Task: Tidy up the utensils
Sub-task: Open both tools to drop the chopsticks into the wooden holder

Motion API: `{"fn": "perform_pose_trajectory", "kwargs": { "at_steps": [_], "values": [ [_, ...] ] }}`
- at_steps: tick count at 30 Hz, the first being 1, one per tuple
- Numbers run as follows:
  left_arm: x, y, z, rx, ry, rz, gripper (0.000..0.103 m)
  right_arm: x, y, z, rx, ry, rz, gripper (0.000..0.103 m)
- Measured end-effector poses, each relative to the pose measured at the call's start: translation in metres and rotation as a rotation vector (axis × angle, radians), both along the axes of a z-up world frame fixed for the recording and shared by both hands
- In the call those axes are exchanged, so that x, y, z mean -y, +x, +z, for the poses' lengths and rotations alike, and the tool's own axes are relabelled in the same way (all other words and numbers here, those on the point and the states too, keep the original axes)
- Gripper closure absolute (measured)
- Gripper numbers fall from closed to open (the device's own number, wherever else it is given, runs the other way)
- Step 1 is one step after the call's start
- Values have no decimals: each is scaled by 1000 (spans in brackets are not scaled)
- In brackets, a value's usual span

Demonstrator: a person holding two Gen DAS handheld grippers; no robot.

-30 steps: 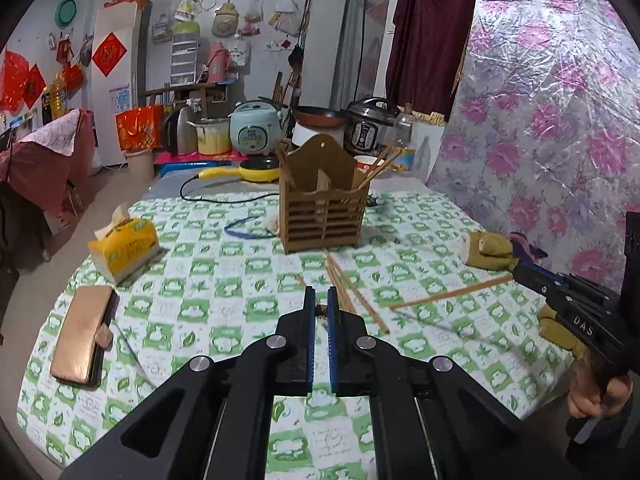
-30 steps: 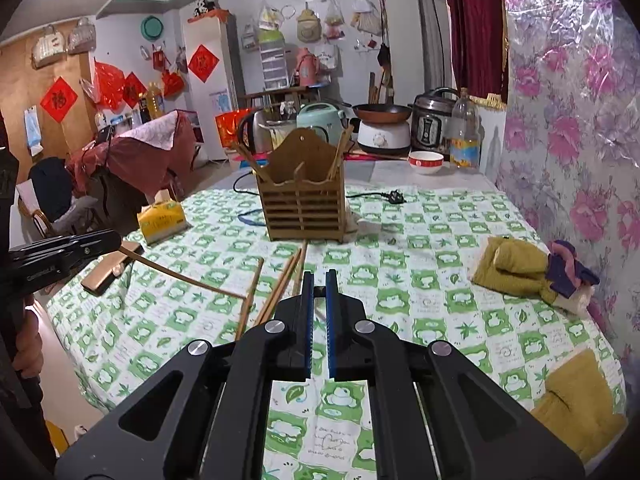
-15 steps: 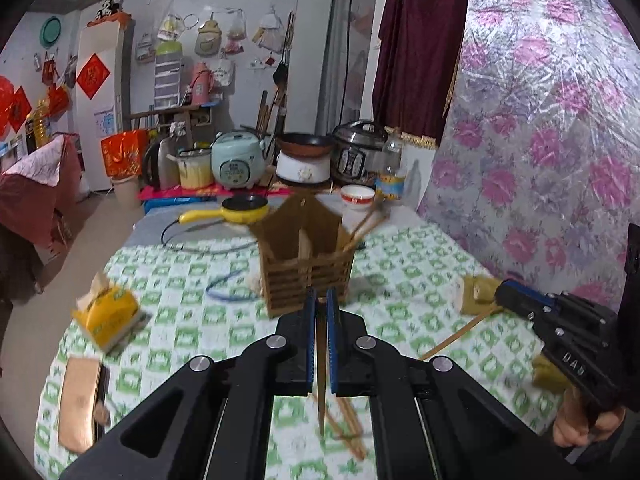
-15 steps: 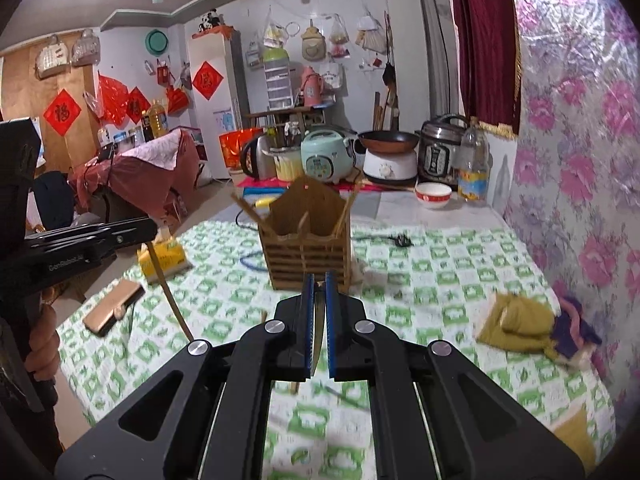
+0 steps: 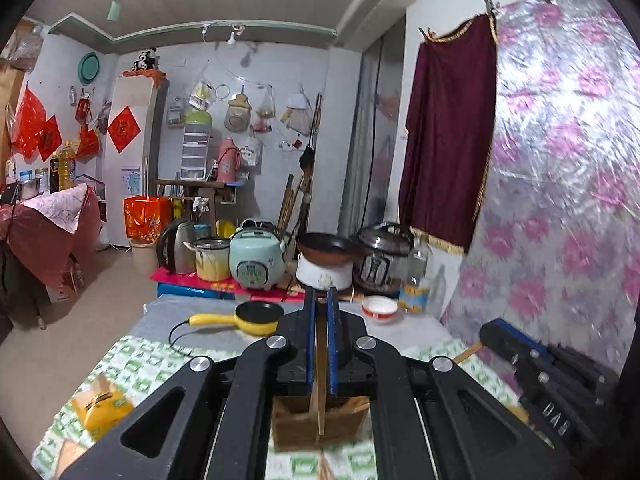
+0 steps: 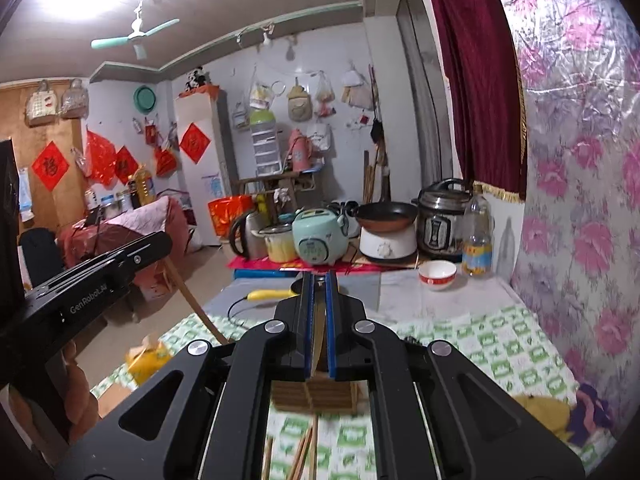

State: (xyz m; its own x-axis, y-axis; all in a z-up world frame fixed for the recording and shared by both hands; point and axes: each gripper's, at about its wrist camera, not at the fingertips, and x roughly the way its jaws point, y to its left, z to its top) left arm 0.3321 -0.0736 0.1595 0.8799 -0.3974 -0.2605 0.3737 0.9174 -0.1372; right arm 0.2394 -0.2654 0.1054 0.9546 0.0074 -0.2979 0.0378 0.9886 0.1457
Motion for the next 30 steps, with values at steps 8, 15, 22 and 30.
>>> {"fn": "perform_pose_trajectory", "kwargs": {
  "at_steps": [8,15,22,30],
  "values": [
    [23,42,-16,51,19,86,97,6,50,-21,-29,20,-12,97],
    [16,82,-48,-27,-3,84,97,8,81,-43,-72,7,-18,97],
    [13,97,-60,-69,2,81,97,7,97,-60,-122,-2,-24,97],
    [13,116,-74,-122,15,82,96,8,109,-70,-167,-6,-30,96]
  ]
}}
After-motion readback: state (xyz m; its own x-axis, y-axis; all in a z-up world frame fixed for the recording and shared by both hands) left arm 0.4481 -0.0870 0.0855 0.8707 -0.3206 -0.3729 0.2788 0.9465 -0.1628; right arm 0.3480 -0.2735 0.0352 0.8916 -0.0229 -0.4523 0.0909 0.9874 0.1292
